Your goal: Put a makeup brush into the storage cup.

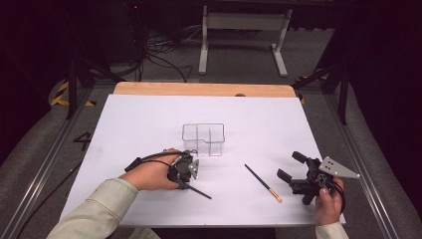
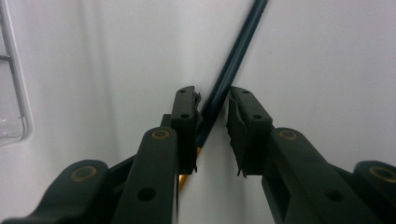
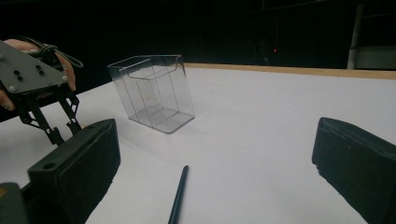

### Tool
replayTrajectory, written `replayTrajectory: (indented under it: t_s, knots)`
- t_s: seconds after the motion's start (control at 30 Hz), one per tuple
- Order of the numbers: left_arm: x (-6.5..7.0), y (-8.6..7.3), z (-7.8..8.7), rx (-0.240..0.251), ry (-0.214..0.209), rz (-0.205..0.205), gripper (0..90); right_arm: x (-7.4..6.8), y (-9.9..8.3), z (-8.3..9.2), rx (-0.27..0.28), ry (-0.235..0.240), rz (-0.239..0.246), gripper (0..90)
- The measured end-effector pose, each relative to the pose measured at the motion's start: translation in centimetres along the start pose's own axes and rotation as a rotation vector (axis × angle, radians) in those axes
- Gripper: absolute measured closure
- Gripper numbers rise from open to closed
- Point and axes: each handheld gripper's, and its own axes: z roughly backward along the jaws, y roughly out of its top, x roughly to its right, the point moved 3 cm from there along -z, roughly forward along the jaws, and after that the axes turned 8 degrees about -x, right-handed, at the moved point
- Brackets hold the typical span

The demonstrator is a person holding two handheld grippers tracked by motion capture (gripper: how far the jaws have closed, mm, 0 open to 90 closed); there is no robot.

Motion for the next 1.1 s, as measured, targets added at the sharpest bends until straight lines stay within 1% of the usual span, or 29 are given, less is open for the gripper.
replayTrajectory:
  t_s: [0.03,0.1,0.13,0.23,0.27,0.43,0.63,0.7,0.8,0.87,0.9,1.0,1.03,1.07,1.1]
  knots:
    - [0.0,0.1,0.0,-0.009,0.003,-0.007,74.0,0.0,0.0,0.0,-0.001,0.002,0.0,1.6]
    - [0.0,0.1,0.0,-0.007,0.001,-0.007,76.8,0.0,0.0,0.0,-0.001,0.002,0.0,1.6]
    - [0.1,0.2,0.0,-0.019,0.003,-0.012,78.7,0.0,0.0,0.0,-0.001,0.002,0.0,1.6]
    - [0.1,0.3,0.0,-0.016,0.003,-0.012,81.2,0.0,0.0,0.0,0.001,0.009,-0.001,1.6]
    - [0.1,0.3,0.0,-0.019,0.004,-0.016,81.2,0.0,0.0,0.0,0.001,0.009,-0.001,1.6]
    - [0.2,0.3,0.0,-0.02,0.008,-0.013,82.4,-0.1,0.0,0.0,-0.001,0.006,0.005,1.6]
    - [0.2,0.2,0.0,-0.012,0.007,-0.006,82.4,-0.1,0.2,0.1,0.006,0.005,0.01,1.6]
    - [0.3,0.2,0.2,-0.001,0.002,-0.005,82.5,-0.2,0.3,0.1,0.005,0.006,0.019,1.6]
    - [0.5,0.4,0.7,0.002,0.007,-0.012,82.5,-0.4,0.6,0.1,0.003,0.016,0.031,1.6]
    - [0.7,0.7,1.1,0.004,0.015,-0.011,82.5,-1.1,1.4,0.2,0.02,0.052,0.049,1.4]
    - [0.7,0.8,1.4,0.001,0.019,-0.018,82.5,-1.1,1.4,0.2,0.02,0.052,0.049,1.4]
    - [1.0,1.1,2.2,0.0,0.031,-0.03,82.5,-1.6,1.9,0.2,0.04,0.083,0.045,1.2]
    - [1.2,1.3,2.5,0.004,0.03,-0.033,82.5,-1.7,1.9,0.1,0.039,0.087,0.046,1.3]
    - [1.2,1.4,2.8,-0.008,0.035,-0.037,82.5,-1.8,2.1,0.1,0.032,0.088,0.047,1.6]
    - [1.4,1.5,2.9,-0.002,0.032,-0.041,82.5,-1.9,2.1,0.1,0.029,0.09,0.046,1.9]
